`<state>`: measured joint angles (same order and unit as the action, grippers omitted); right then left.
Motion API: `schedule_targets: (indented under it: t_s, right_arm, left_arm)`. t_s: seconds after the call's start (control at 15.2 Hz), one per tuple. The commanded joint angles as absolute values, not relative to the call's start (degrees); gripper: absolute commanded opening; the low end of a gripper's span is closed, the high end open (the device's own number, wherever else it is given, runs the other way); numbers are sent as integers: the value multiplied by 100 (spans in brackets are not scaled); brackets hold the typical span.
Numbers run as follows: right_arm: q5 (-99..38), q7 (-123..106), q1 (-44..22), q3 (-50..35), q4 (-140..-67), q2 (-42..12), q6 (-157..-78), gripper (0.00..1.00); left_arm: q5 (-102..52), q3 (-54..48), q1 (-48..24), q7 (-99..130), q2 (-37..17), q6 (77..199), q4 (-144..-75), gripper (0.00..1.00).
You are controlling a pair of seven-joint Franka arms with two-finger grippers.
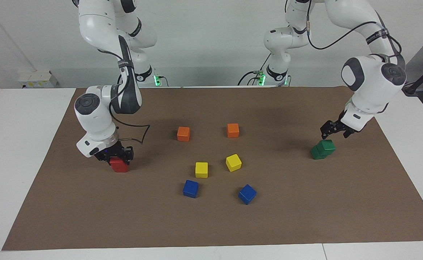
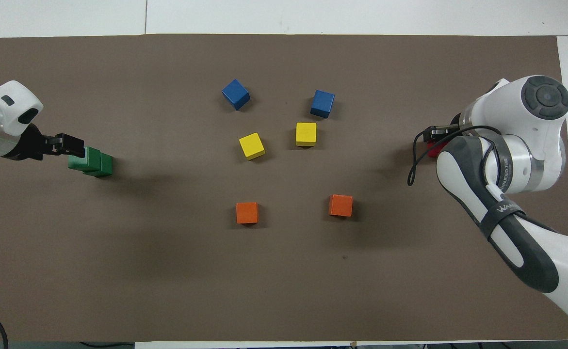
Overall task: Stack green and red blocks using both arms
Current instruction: 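Release the green stack with the left gripper while the right gripper stacks red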
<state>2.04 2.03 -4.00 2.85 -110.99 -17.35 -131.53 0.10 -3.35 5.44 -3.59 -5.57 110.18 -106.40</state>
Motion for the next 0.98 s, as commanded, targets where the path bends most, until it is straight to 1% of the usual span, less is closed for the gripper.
schedule_targets:
  t_s: [0.0, 0.2, 0.26, 0.39, 0.53, 0.66, 0.72, 0.92]
  right_arm:
    - [132, 229, -316, 229, -11232, -1679, -13280, 100]
    - [132, 220, -351, 229, -11171, -1652, -13202, 100]
    - [132, 176, -334, 229, -11110, -1591, -13071, 100]
    - [141, 167, -334, 229, -10830, -1460, -12493, 100]
    - [141, 167, -325, 229, -10356, -1407, -11746, 100]
    - [132, 158, -299, 229, -10021, -1249, -11218, 100]
    - [123, 167, -290, 229, -9915, -1135, -11023, 100]
    - [132, 158, -308, 246, -9923, -670, -10820, 100]
  left_arm:
    - [-70, -290, 510, -439, -63, 10496, -10626, 100]
    - [-70, -290, 545, -448, 429, 9899, -10600, 100]
    - [-53, -290, 510, -440, 492, 9696, -10547, 100]
    - [-27, -343, 492, -448, 387, 9283, -10189, 100]
    - [-18, -343, 466, -457, 282, 9071, -9880, 100]
    - [-26, -352, 317, -448, 203, 9009, -9765, 100]
    - [-44, -360, 282, -448, 133, 9044, -9739, 100]
    - [-79, -290, 176, -457, -262, 8764, -9151, 100]
